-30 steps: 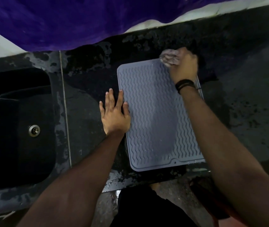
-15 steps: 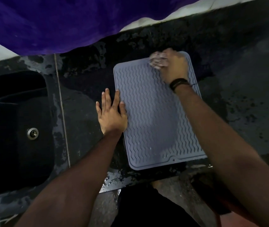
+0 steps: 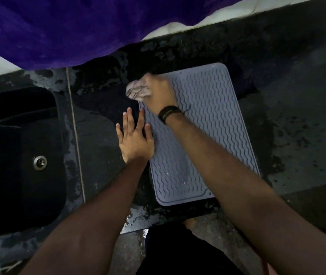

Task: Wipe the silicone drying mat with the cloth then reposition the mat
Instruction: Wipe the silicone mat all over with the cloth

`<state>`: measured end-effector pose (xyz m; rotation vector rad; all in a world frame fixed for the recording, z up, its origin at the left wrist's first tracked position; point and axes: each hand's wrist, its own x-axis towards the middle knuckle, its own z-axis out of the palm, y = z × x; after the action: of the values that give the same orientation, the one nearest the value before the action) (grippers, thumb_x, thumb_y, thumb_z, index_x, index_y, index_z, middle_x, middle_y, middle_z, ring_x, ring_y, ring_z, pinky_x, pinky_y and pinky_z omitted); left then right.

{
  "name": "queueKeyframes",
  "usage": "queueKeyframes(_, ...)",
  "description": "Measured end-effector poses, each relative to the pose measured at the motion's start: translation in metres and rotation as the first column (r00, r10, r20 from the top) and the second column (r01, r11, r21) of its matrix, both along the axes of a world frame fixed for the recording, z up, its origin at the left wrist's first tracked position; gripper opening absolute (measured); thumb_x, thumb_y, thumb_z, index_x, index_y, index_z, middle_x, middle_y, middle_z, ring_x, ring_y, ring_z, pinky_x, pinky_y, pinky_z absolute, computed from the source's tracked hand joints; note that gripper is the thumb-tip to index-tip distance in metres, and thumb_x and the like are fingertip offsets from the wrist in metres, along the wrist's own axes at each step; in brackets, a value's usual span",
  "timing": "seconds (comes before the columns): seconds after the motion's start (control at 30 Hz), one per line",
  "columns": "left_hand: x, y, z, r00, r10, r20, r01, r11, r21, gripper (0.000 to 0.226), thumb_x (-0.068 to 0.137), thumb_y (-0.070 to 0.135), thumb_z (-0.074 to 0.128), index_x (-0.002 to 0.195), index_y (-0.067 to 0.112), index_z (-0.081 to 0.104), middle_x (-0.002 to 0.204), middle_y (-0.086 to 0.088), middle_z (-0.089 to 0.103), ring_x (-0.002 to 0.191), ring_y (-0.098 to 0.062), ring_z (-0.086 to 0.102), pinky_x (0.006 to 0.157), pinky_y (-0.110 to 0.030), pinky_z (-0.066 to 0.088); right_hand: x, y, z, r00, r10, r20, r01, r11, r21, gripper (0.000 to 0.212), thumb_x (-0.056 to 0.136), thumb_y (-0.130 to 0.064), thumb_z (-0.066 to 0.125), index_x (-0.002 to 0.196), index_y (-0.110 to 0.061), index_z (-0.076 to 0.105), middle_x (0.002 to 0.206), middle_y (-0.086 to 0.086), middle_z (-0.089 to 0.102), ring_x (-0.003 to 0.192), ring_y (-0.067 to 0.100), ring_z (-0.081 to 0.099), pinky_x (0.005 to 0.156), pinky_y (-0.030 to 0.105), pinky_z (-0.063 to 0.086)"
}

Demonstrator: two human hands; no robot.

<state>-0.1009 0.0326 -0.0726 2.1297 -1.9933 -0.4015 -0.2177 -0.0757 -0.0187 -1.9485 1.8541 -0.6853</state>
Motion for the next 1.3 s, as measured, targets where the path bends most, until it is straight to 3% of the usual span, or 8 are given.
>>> queueKeyframes(0.1,0.0,0.0,0.001,1.0,0.004,-0.005,-0.004,1.0,-0.005,0.053,0.108,0.042,0.03,0.16,0.031,0.027,0.17,-0.003,0.01,0.157,-0.018,0.002,0.127,-0.047,0.002,0.001,0.003,-0.01,1.0,0.005,-0.01,-0.004,1.0,0.016,0.036,0.079,-0.012,0.068,0.113,-0.018,0.06,0.113,0.005,0.066,0.106,0.024,0.059,0.085,0.034,0.052)
queueKeyframes(0.3,0.001,0.001,0.0,1.0,0.0,-0.024,0.0,1.0,-0.001,0.053,0.109,0.043,0.029,0.161,0.035,0.023,0.171,-0.002,0.008,0.157,-0.017,0.001,0.127,-0.047,0.0,-0.109,-0.024,-0.015,0.942,-0.328,-0.071,0.33,0.944,0.02,0.026,0.084,-0.028,0.068,0.106,-0.015,0.062,0.104,0.008,0.071,0.095,0.026,0.068,0.075,0.032,0.056)
queueKeyframes(0.53,0.0,0.0,0.002,1.0,-0.001,-0.03,0.001,1.0,-0.003,0.053,0.109,0.042,0.03,0.161,0.033,0.024,0.171,-0.003,0.008,0.157,-0.019,0.002,0.127,-0.048,0.0,-0.172,-0.032,-0.011,0.815,-0.577,-0.049,0.579,0.815,0.033,0.032,0.081,-0.014,0.068,0.111,-0.008,0.064,0.115,0.012,0.069,0.106,0.027,0.064,0.084,0.034,0.056)
queueKeyframes(0.7,0.0,0.0,0.003,1.0,-0.005,-0.018,0.005,1.0,0.009,0.053,0.109,0.043,0.028,0.161,0.033,0.023,0.171,-0.003,0.007,0.157,-0.018,0.001,0.127,-0.048,0.0,-0.07,-0.03,0.0,0.875,-0.454,0.167,0.453,0.89,0.047,0.028,0.081,-0.015,0.069,0.108,-0.012,0.064,0.109,0.004,0.071,0.096,0.01,0.064,0.071,0.011,0.044)
queueKeyframes(0.83,0.0,0.0,0.004,1.0,-0.006,-0.012,0.006,1.0,0.005,0.053,0.109,0.042,0.029,0.161,0.032,0.025,0.171,-0.002,0.008,0.157,-0.018,0.001,0.127,-0.048,0.002,0.003,-0.014,-0.006,0.98,-0.112,0.167,0.097,0.991,0.097,0.03,0.081,-0.015,0.07,0.11,-0.015,0.062,0.106,0.004,0.07,0.097,0.018,0.065,0.079,0.033,0.056)
queueKeyframes(0.9,0.0,0.0,0.004,1.0,-0.004,-0.011,0.004,1.0,0.006,0.053,0.109,0.042,0.029,0.16,0.032,0.026,0.171,-0.002,0.008,0.157,-0.018,0.002,0.127,-0.048,0.002,-0.003,-0.01,-0.011,0.994,-0.068,0.083,0.063,0.996,0.06,0.034,0.08,-0.011,0.069,0.113,-0.016,0.062,0.11,0.005,0.067,0.104,0.02,0.061,0.083,0.034,0.054)
queueKeyframes(1.13,-0.001,0.001,0.003,1.0,0.003,-0.009,-0.003,1.0,-0.001,0.052,0.109,0.04,0.031,0.161,0.033,0.025,0.171,-0.002,0.009,0.157,-0.019,0.002,0.127,-0.047,-0.001,-0.132,-0.031,-0.013,0.901,-0.431,-0.048,0.433,0.901,0.038,0.026,0.085,-0.031,0.065,0.107,-0.017,0.065,0.108,0.003,0.072,0.1,0.018,0.068,0.08,0.025,0.053)
queueKeyframes(1.3,-0.001,0.001,0.003,1.0,0.002,-0.007,-0.002,1.0,-0.006,0.053,0.109,0.041,0.03,0.161,0.033,0.024,0.17,-0.003,0.009,0.157,-0.019,0.003,0.127,-0.048,0.0,-0.197,-0.026,-0.004,0.78,-0.626,0.009,0.621,0.775,0.116,0.036,0.081,-0.021,0.072,0.115,-0.012,0.064,0.117,0.008,0.069,0.106,0.021,0.066,0.086,0.029,0.056)
